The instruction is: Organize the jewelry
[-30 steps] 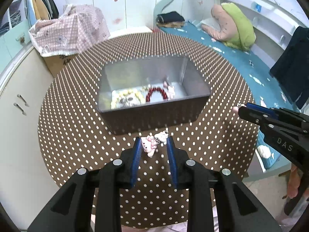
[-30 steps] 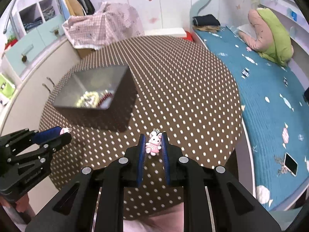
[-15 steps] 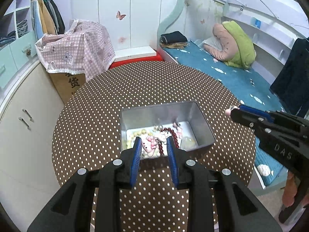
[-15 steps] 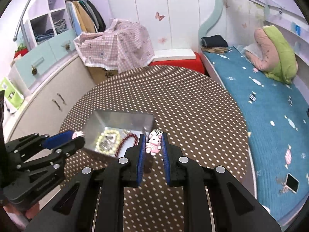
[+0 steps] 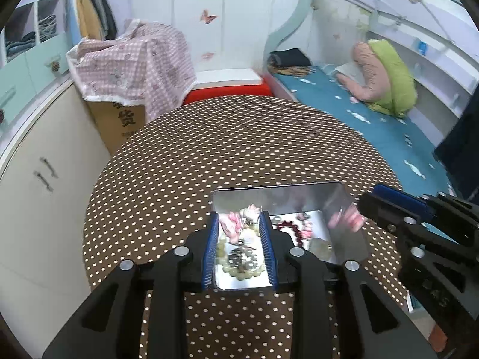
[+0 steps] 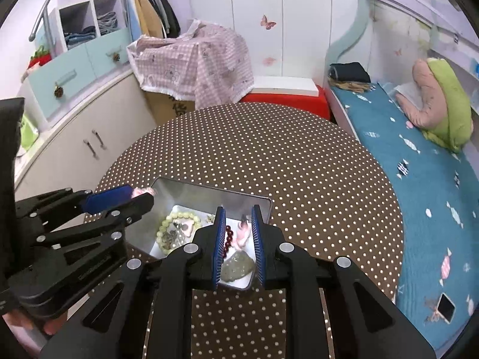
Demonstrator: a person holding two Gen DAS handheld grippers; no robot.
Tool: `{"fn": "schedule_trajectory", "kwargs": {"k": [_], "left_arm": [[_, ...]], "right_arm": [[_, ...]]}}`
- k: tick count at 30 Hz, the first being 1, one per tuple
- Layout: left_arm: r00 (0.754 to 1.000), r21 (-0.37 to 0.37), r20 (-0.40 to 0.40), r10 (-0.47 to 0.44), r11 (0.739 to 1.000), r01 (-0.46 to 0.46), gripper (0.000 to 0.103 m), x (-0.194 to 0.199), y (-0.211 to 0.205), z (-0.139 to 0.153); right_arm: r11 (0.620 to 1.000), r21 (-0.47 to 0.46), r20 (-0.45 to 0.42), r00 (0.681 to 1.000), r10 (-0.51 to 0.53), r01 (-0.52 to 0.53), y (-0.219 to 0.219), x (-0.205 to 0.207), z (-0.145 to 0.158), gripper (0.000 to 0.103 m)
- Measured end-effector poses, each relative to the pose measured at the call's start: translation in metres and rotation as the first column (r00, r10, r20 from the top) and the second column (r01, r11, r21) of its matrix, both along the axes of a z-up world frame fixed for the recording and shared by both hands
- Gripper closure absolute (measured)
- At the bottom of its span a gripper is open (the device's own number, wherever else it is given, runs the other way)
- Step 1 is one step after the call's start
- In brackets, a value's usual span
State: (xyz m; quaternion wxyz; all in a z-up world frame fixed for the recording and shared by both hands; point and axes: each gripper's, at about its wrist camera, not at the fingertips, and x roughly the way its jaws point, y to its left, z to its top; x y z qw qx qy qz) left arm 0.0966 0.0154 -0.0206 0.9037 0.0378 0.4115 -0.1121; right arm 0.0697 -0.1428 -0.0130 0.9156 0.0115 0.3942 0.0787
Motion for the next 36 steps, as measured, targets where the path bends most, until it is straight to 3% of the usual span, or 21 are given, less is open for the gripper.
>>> {"fn": "schedule_trajectory", "kwargs": {"k": [1, 2, 3, 16, 21, 23, 30, 36], "left_arm": [[1.0, 0.005, -0.001, 0.012, 1.0, -0.012, 0.051, 0.002, 0.001, -0.001], [1.0, 0.011, 0.003, 0.025, 1.0, -0.025, 0.044, 0.003, 0.002, -0.001], [0.999, 0.02, 0.007, 0.038, 0.999, -0.038, 0.044, 0.004, 0.003, -0.001], [1.0, -0.012, -0.005, 0.028, 1.0, -0.028, 0.033, -0.007, 0.002, 0.006], [0.998, -0.012, 0.042, 0.037, 0.999, -0.037, 0.032, -0.024, 0.001, 0.02], [0.998, -0.013, 0.055, 0.043, 0.999, -0.042, 0.026, -0.033, 0.002, 0.025], [0.992, -0.017, 0.117, 0.048, 0.999, -0.046, 0.025, -0.063, 0.002, 0.042], [0.982, -0.014, 0.172, 0.083, 0.997, -0.081, 0.018, -0.087, 0.005, 0.055]], "right_arm": [[1.0, 0.003, 0.002, 1.0, -0.008, 0.008, 0.0, 0.0, 0.0, 0.064], [1.0, 0.006, 0.01, 1.0, -0.023, 0.023, -0.002, -0.001, 0.001, 0.036], [0.998, -0.002, 0.032, 0.998, -0.056, 0.056, -0.005, -0.003, 0.003, 0.03], [0.995, 0.004, 0.025, 0.994, -0.102, 0.102, -0.02, -0.013, 0.005, 0.028], [0.992, 0.001, 0.069, 0.99, -0.126, 0.126, -0.023, -0.032, 0.015, 0.022], [0.991, 0.002, 0.081, 0.988, -0.131, 0.131, -0.024, -0.039, 0.019, 0.022], [0.989, -0.006, 0.122, 0.982, -0.147, 0.149, -0.024, -0.068, 0.032, 0.02], [0.985, -0.028, 0.169, 0.972, -0.163, 0.171, -0.02, -0.09, 0.044, 0.018]]}}
